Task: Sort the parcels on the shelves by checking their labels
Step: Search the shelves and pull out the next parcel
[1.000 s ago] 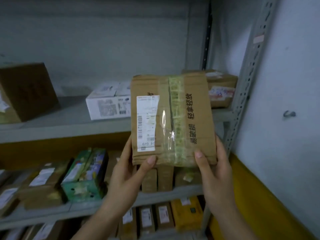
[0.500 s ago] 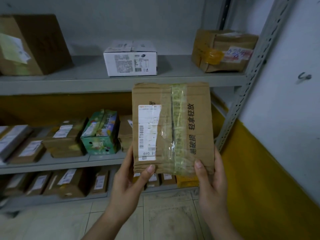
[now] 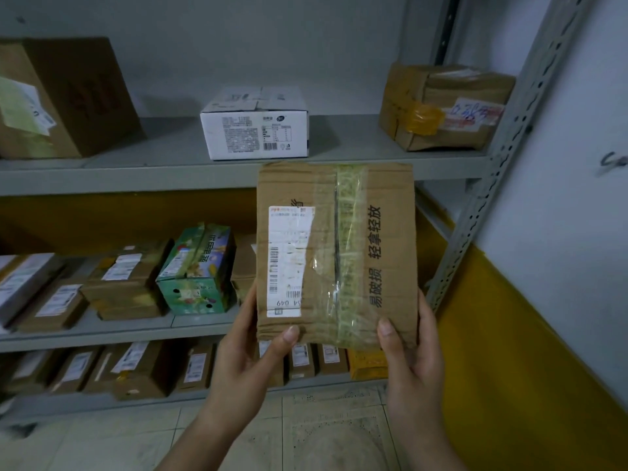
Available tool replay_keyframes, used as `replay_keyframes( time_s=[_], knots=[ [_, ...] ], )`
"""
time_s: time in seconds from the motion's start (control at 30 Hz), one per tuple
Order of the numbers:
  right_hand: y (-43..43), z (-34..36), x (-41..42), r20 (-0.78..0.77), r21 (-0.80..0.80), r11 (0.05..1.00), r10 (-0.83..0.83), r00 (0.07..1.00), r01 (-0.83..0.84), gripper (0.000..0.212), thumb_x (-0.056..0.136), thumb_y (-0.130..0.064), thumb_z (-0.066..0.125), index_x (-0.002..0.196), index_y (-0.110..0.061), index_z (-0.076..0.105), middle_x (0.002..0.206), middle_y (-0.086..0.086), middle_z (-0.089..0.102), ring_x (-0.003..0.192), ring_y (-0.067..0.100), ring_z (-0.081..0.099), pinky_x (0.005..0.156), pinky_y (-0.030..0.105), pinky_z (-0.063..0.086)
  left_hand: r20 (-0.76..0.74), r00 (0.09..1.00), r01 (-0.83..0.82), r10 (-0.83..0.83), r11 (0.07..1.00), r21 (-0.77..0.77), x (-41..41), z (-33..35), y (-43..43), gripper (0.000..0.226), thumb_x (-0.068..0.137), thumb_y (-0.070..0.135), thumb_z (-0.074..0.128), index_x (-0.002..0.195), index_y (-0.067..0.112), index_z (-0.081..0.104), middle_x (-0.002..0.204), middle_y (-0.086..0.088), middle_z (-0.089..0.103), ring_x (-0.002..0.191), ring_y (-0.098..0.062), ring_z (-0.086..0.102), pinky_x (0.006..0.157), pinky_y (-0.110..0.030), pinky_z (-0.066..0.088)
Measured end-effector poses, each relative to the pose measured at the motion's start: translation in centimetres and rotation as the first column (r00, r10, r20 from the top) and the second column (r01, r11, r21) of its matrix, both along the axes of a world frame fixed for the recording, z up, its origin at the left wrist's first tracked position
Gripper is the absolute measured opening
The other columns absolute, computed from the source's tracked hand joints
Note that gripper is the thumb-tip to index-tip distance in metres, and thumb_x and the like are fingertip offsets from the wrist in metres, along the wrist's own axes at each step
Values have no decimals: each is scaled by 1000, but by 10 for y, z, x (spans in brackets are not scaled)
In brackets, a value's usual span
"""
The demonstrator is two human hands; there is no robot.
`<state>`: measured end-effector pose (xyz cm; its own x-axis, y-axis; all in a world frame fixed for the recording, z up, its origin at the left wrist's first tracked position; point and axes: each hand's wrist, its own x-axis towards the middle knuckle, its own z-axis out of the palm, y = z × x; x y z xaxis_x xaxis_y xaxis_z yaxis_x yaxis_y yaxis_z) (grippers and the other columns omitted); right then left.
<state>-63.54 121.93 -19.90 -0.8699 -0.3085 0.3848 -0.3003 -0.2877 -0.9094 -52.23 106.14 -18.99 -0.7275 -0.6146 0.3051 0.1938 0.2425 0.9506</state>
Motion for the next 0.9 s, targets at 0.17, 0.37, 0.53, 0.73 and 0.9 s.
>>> replay_keyframes(
  time_s=[0.17,0.37,0.53,0.73,0.9],
  knots=[
    [-8,17,-45,-34,-30,999,11,999,-12,58,98,-14,54,152,-26,37,138,-13,61,127,8,59,100,24,52,0,1000,-9,9,996,-94,-44,23,-14,76,85,40,69,154,26,39,144,6,59,135,-18,55,111,-51,46],
    [-19,76,-137,-199,-29,988,141,970,-150,73,98,-21,58,159,-26,20,153,-14,47,141,9,46,113,38,43,-27,1000,-13,6,965,-261,-122,92,-38,60,90,38,67,145,37,44,129,24,66,119,1,63,100,-23,54],
    [-24,115,-206,-315,39,985,173,933,-169,76,99,-26,61,159,-34,14,156,-19,40,146,7,38,118,41,38,-19,999,-36,31,950,-311,-177,135,-53,69,82,42,71,146,34,46,126,26,66,117,1,64,97,-36,57],
    [-42,136,-261,-408,138,988,117,905,-66,71,97,-32,56,156,-41,18,146,-40,41,139,-8,40,110,14,38,-21,988,-149,155,892,-426,-222,161,-76,75,74,61,70,143,46,42,126,32,59,120,9,54,94,-36,58],
    [-62,164,-302,-715,316,878,-28,698,359,78,97,-32,61,159,-35,14,161,-23,18,147,-9,16,118,12,15,-42,936,-269,350,634,-725,-257,188,-109,98,76,58,75,155,46,18,159,20,32,144,-4,33,115,-34,33]
  ],
)
